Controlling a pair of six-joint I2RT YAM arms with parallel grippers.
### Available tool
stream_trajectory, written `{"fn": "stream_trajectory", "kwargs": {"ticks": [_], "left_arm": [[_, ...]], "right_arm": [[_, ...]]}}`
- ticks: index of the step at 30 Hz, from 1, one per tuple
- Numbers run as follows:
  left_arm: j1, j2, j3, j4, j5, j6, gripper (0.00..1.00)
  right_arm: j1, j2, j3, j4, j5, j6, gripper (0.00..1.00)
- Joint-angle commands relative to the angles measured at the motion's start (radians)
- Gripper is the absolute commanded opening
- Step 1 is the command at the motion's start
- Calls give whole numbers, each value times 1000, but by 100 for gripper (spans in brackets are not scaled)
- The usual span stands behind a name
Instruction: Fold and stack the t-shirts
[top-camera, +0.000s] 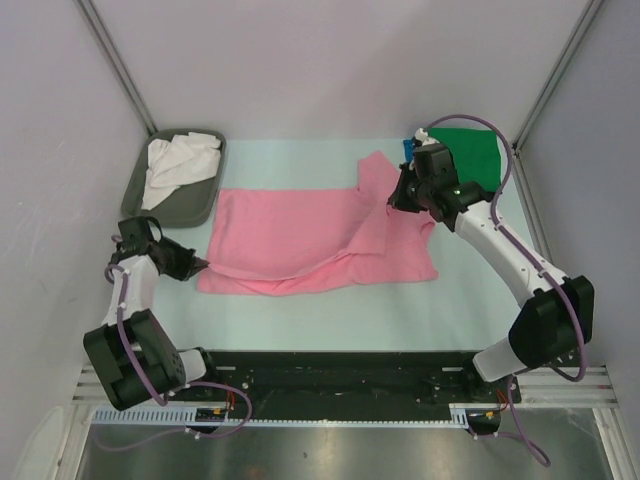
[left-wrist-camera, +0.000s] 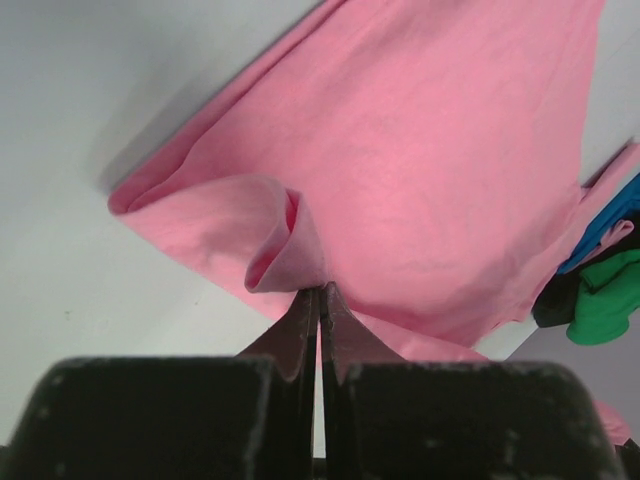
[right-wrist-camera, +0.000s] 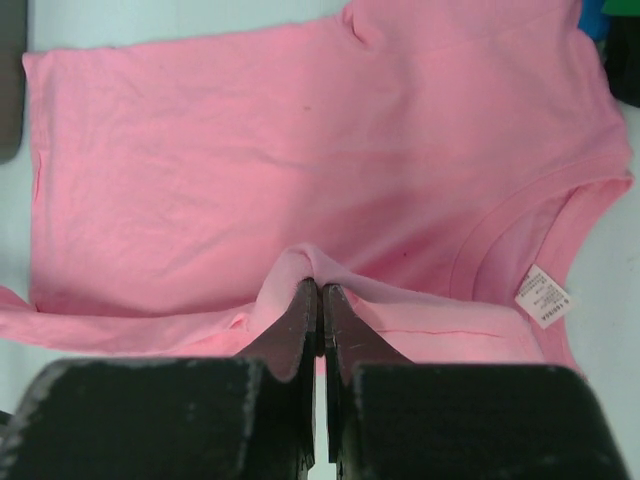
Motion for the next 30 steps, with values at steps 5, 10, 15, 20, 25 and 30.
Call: {"fn": "stream_trajectory", "kwargs": {"ticks": [5,10,15,20,25,30], "left_arm": [[7,127,75,75,-19,-16,0],[0,209,89,115,-30,-27,0],[-37,325,158,147,-47,-38,15],[-78,397,254,114,-70,-20,82],[-92,262,209,69,-82,20,100],[-109,51,129,-24,-79,101,99]], "right_arm": [[-5,122,93,56,-42,14,0],[-5,213,128,65,-19,26,0],[-19,360,305,76,13,66,0],[-49,581,539,44,-33,107,99],[-54,448,434,100,50,90,100],[-39,187,136,85,158,52,100]]}}
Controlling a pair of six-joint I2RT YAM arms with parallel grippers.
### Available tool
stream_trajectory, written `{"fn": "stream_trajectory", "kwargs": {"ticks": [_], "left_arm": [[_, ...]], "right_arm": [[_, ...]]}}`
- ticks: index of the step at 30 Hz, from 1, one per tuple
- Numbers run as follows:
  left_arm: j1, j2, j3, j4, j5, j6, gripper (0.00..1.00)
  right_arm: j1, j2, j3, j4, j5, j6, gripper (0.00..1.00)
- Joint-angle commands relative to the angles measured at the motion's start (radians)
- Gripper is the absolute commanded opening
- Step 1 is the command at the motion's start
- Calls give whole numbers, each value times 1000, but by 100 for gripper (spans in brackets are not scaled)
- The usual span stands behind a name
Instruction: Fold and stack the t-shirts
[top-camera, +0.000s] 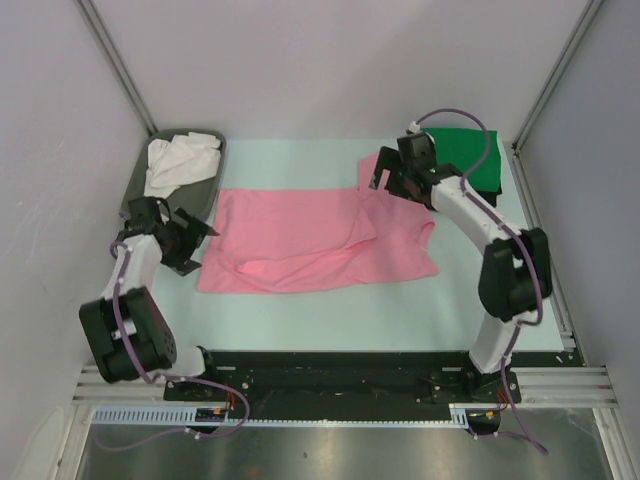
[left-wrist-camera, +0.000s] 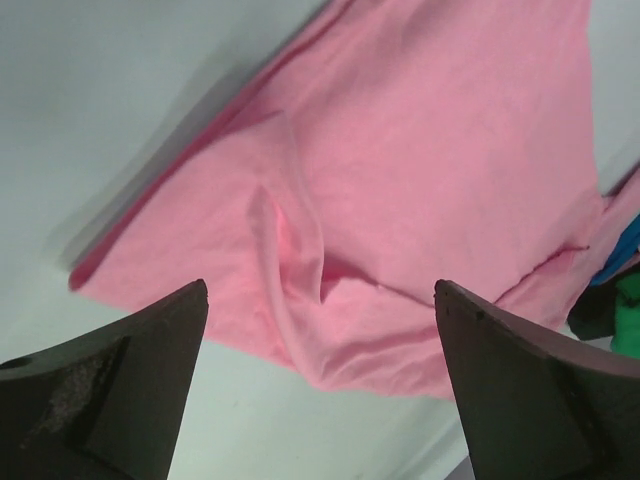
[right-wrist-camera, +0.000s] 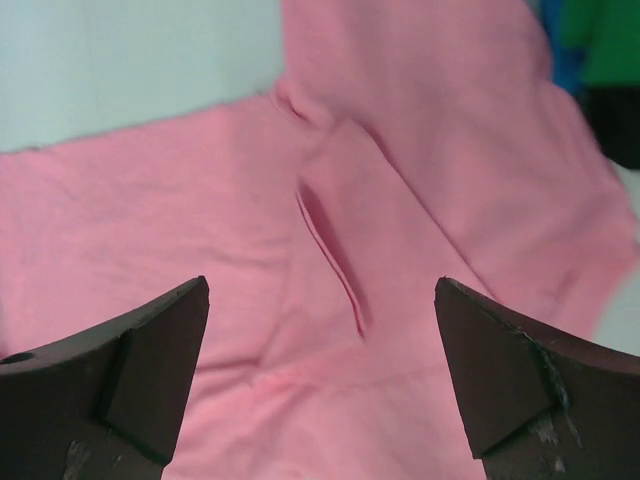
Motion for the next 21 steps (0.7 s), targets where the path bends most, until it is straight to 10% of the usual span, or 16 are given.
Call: {"fn": "stream_trajectory", "kwargs": {"ticks": [1,11,21], "left_arm": [[-13,-211,-70,-93,1,90,100],[-12,-486,-329,-31,96,67,95],[-12,-483,-345,-20,103,81,91]], "right_arm": [[13,-282,-258,-9,121,-24,100],[-36,-541,-705,-31,189,-40,99],[-139,-500,-771,118,92,-51,93]]}}
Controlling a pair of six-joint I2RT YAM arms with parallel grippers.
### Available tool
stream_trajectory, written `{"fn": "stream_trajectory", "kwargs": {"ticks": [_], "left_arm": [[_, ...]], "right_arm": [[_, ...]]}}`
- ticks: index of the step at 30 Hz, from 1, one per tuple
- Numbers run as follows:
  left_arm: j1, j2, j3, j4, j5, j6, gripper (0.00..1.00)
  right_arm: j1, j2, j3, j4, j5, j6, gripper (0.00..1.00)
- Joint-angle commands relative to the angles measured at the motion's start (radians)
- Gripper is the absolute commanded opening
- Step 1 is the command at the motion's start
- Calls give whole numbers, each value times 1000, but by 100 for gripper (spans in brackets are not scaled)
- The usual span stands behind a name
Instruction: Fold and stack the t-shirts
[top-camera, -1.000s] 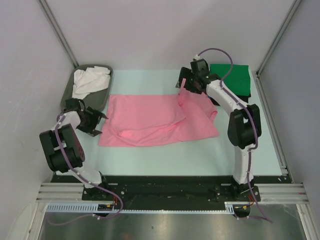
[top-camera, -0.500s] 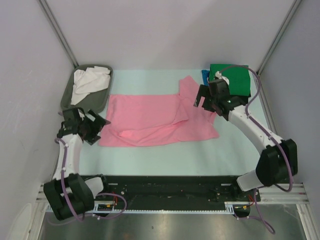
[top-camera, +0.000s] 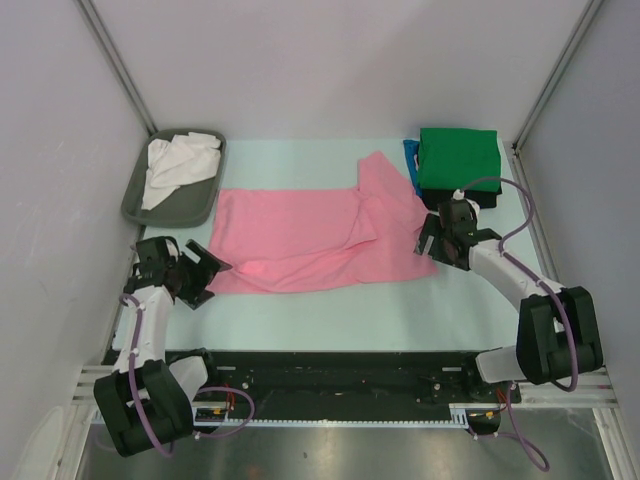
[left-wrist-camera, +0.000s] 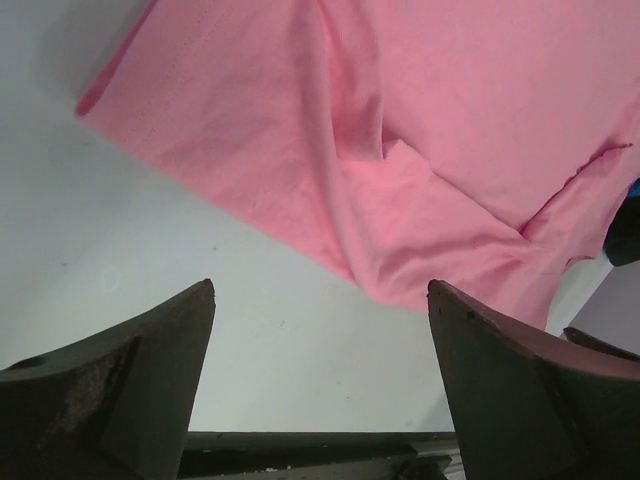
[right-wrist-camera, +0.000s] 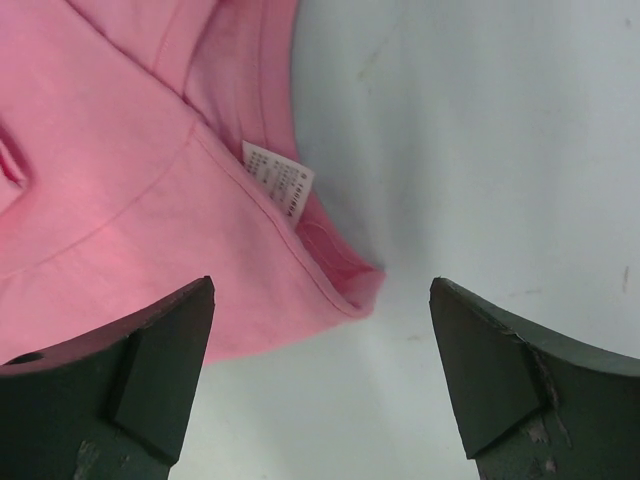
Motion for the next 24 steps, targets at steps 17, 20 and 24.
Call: {"fn": "stream_trajectory", "kwargs": {"ticks": [17,20,24], "left_arm": [[-3,37,-13,58,19,52,91],[-5,43,-15,61,20,52,91],[-3,46,-15,63,23,58,91]], "right_arm": [[-8,151,19,176,-77,-3,59],[-6,150,18,168,-71,-3,44],[4,134,18,132,-35,-4,22]]}}
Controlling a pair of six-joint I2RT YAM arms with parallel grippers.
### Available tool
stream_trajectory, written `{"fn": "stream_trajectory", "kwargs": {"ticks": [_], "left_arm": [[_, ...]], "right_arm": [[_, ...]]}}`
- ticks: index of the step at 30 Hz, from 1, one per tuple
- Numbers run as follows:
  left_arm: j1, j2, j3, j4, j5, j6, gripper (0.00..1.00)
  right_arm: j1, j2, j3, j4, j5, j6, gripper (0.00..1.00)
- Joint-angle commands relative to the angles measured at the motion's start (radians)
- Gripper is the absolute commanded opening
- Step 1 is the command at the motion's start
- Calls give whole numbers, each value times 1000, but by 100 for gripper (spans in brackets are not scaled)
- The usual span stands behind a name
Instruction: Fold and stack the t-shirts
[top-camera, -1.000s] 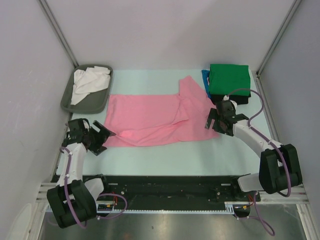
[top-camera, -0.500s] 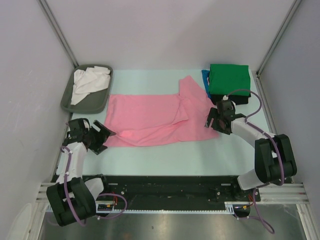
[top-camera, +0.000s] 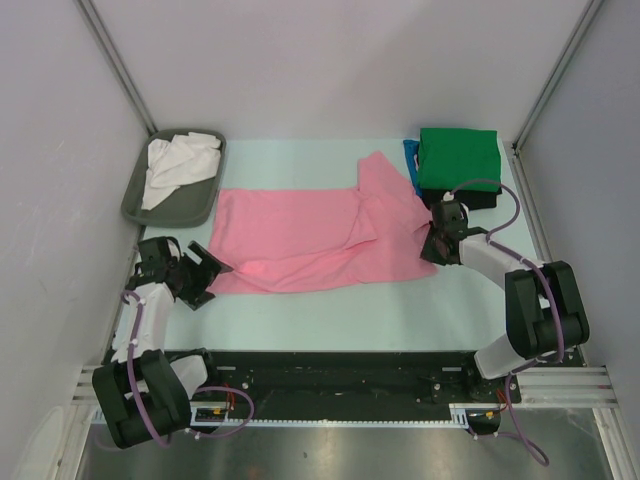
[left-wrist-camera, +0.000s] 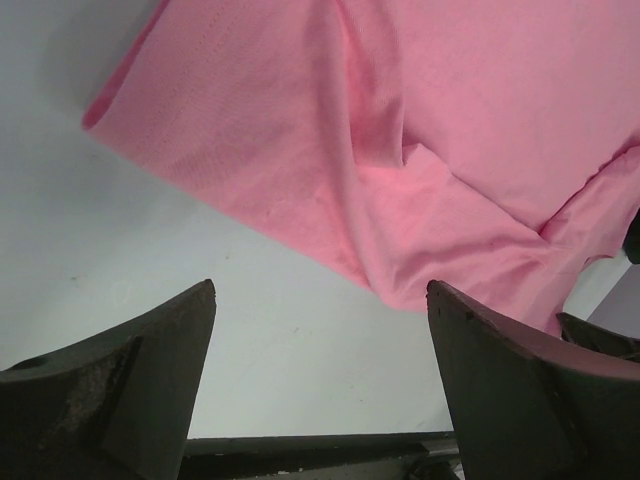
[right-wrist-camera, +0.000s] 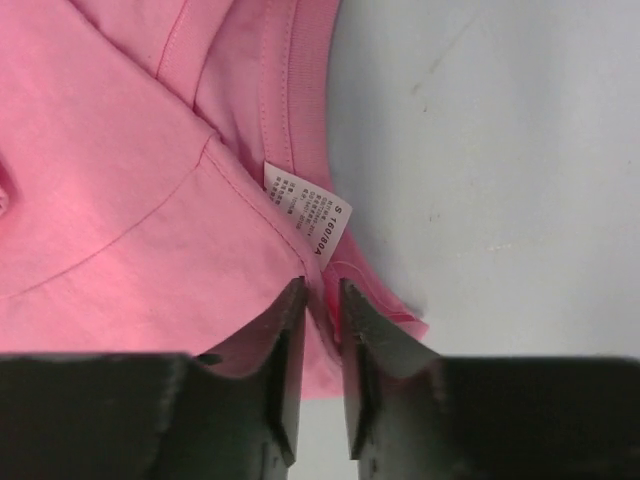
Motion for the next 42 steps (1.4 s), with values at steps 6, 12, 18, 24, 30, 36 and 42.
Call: {"fn": "stream_trajectory", "kwargs": {"ticks": [6,12,18,24,30,36,42], "left_arm": [[-2,-10,4,14,18,32,91],[-5,-17,4,12,32,32,91],[-3,-18,9,6,36,35,91],[-5,-35,14,-27,39,38,91],[-5,-127,-69,-26,22,-41,89],[-43,-236,-138,-27,23,-121,86],[-71,-268,-164,-57,-52,-184,78]], "right_arm": [[32,-85,-4,-109,99,26,0],[34,-200,-98,-194,181,98,0],[32,-321,-171,-261,227,179,0],[14,-351,-190,-340,314,247,0],[-21,-339,-191,-353,383,288,0],[-24,-341,-184,-329,339,316,67],[3,-580,-153,-330,282,308,92]]}}
